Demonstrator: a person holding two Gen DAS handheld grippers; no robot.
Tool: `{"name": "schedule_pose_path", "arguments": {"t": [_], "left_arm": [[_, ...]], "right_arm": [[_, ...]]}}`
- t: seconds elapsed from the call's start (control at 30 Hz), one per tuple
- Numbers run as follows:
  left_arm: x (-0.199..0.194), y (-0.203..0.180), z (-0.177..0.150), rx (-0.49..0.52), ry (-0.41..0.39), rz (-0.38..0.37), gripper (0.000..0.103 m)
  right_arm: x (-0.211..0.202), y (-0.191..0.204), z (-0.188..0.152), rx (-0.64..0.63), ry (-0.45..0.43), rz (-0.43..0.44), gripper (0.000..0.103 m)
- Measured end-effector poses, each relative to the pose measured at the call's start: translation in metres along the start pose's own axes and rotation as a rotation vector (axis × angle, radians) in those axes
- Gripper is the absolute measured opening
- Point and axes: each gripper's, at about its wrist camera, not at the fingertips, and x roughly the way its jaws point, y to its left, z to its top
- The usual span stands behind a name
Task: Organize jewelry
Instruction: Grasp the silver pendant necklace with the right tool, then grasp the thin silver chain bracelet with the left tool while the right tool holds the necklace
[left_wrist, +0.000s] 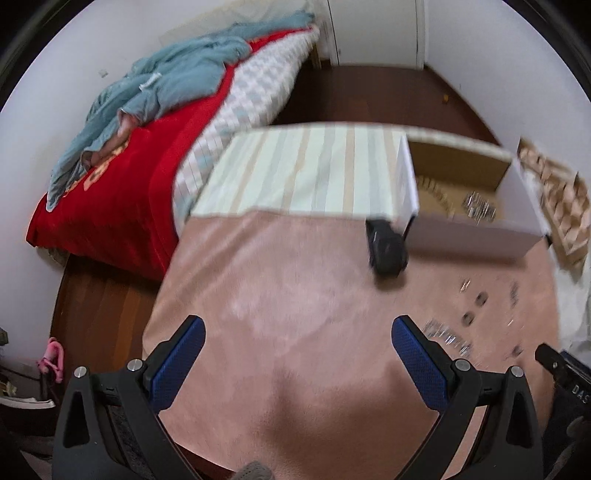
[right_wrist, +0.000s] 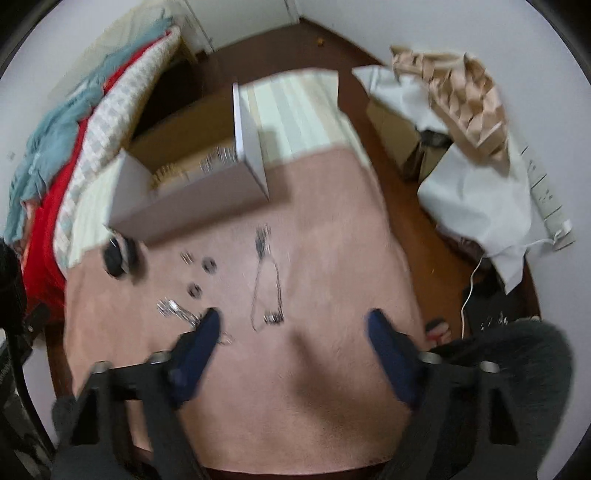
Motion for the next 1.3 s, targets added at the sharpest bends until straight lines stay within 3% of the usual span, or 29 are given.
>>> {"name": "schedule_pose_path", "arguments": {"t": [0.13,0.27,0.4,0.47,0.8,0.97,1.07,1.13,1.17,1.2,1.27,1.3], "left_arm": [[0.018,-0.007,-0.012,0.034,0.052,0.013,0.103],[0.026,-0.009,-0.019,0.034,0.082,0.008,0.103],[0.028,-0.011,-0.02,0.035,0.086,0.005,0.103],[0.029,-0.014,-0.019,0.039,0.093,-0.007,0.103],[0.03,-0.055,-0.02,0.122,0.111,-0.113,0.103],[0.048,-0.07,-0.014,0.085,0.181,-0.238,0.101],[0.059,-0.078,-0.009,0.058,0.223,-0.301,0.088],[0.062,-0.091,-0.009,0.094,0.225,-0.301,0.083],[0.062,-0.099,-0.01,0.123,0.222,-0.3,0.069],[0.059,-0.106,-0.012,0.159,0.199,-0.284,0.069],[0.051,-0.117,-0.014,0.211,0.164,-0.31,0.038],[0.048,-0.122,-0.014,0.235,0.159,-0.326,0.029]], "right_arm": [[0.029,0.008,-0.016,-0.047,0.008,-0.015,0.052],[0.04,0.022,-0.021,-0.126,-0.015,-0.064,0.046],[0.049,0.03,-0.023,-0.164,-0.018,-0.126,0.028],[0.049,0.032,-0.022,-0.176,-0.033,-0.137,0.011],[0.03,-0.009,-0.007,-0.038,-0.053,-0.087,0.011],[0.018,-0.025,0.001,-0.013,-0.063,-0.08,0.011],[0.015,-0.03,0.003,0.001,-0.068,-0.077,0.011],[0.016,-0.033,0.002,0.009,-0.066,-0.076,0.011],[0.017,-0.034,0.002,0.012,-0.062,-0.078,0.011],[0.019,-0.035,0.001,0.014,-0.059,-0.08,0.011],[0.021,-0.037,0.001,0.019,-0.052,-0.083,0.011],[0.021,-0.038,0.0,0.02,-0.051,-0.087,0.011]]}}
